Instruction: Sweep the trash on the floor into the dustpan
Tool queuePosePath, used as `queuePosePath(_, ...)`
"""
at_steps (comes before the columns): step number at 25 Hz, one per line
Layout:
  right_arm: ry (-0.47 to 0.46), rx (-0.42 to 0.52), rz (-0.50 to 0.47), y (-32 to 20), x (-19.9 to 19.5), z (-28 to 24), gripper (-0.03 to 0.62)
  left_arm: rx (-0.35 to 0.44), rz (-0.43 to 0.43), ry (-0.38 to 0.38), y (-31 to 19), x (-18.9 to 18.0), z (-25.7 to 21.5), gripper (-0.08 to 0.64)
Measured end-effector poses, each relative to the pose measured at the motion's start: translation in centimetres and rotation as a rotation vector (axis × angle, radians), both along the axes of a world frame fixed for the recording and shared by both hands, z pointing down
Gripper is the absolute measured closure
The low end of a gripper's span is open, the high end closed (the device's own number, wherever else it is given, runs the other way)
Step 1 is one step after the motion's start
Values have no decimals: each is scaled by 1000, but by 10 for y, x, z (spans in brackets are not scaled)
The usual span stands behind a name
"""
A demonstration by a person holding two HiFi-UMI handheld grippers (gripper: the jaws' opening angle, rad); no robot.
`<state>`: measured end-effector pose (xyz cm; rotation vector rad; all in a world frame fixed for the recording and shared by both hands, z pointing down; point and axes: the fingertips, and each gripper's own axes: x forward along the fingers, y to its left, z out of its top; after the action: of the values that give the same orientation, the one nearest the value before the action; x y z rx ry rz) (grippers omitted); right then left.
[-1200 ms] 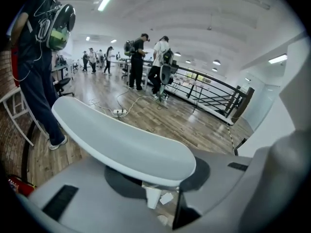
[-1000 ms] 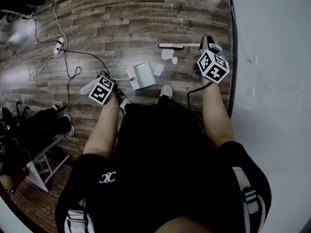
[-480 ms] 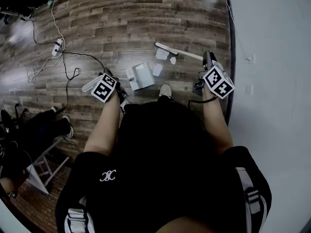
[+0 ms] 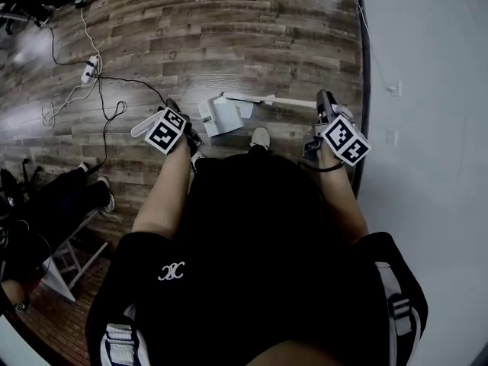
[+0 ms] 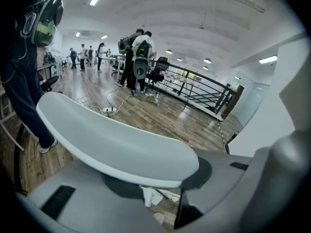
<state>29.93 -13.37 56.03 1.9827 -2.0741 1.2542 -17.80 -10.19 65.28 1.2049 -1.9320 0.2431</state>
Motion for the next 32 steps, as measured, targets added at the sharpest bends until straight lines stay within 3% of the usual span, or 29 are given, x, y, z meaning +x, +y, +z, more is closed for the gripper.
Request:
queuePosePath(6, -121, -71, 65, 21, -5, 16, 499, 9, 20, 3, 0, 1, 0, 423)
queuePosePath(9, -136, -69, 92, 22, 0, 12, 499, 11, 24, 7, -1, -1, -1, 423)
queuePosePath(14, -96, -52, 95, 26, 15, 1, 499, 11, 74, -4, -2, 0, 1, 423)
queuePosePath(20, -28, 14, 167, 28, 64, -33, 503, 10, 116, -8, -3, 7, 1, 423)
queuePosePath(27, 94, 40, 285, 38, 127, -59, 506, 18, 150, 12, -4, 17, 0, 407)
queuePosePath(32, 156, 39, 389, 48, 157, -62, 503, 6, 157, -14, 0, 18, -5, 407)
